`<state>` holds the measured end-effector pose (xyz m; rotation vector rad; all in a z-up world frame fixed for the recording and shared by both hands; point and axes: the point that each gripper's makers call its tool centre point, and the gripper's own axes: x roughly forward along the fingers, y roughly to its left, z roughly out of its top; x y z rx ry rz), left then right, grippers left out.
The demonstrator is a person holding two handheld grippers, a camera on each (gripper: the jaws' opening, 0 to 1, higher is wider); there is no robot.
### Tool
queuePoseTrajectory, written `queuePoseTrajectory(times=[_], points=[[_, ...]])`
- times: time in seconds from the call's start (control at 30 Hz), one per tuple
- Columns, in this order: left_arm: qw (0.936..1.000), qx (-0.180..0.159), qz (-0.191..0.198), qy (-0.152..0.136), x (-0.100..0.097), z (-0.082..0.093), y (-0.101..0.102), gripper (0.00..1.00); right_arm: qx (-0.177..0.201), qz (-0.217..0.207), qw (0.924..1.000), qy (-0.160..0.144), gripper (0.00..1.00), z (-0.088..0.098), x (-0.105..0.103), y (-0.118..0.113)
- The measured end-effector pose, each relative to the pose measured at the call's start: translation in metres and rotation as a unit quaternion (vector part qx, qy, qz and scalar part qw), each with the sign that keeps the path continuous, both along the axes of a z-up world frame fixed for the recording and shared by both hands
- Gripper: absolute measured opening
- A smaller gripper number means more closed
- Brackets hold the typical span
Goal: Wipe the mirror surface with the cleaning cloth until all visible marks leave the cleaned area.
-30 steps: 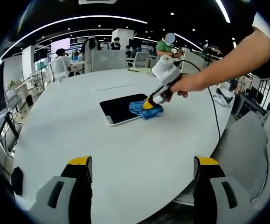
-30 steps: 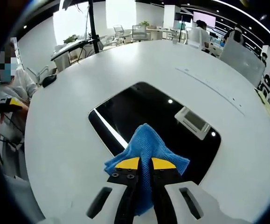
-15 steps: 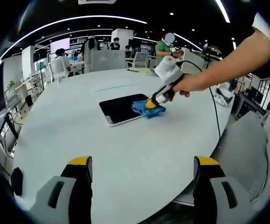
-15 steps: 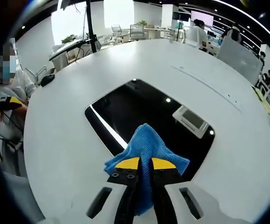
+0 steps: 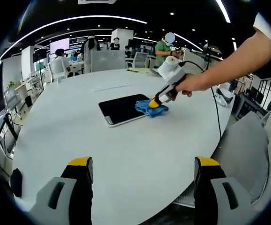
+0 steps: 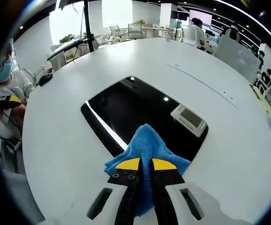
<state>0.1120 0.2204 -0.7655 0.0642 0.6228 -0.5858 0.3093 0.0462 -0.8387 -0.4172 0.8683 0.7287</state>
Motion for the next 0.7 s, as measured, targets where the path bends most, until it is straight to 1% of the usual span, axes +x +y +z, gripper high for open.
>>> queuePoseTrajectory(times=[0.13, 0.2, 0.4, 0.7], points=[[1.0, 0.0, -0.002, 0.0, 0.0, 0.0, -0.001, 0.91, 0.0, -0.003, 1.0, -0.001, 0.03, 0.002, -0.004, -0.001], [1.0, 0.0, -0.002, 0.0, 0.0, 0.0, -0.001, 0.91, 0.0, -0.004, 1.0, 0.0, 0.03, -0.002, 0.003, -0.004], [1.0, 0.002, -0.003, 0.001, 0.0, 0.0, 0.0, 0.91, -0.001, -0.004, 1.0, 0.0, 0.03, 0.001, -0.002, -0.004], [1.0, 0.002, -0.003, 0.0, 0.002, 0.001, -0.001, 0.91, -0.003, -0.009, 1.0, 0.001, 0.03, 0.004, -0.007, -0.011]])
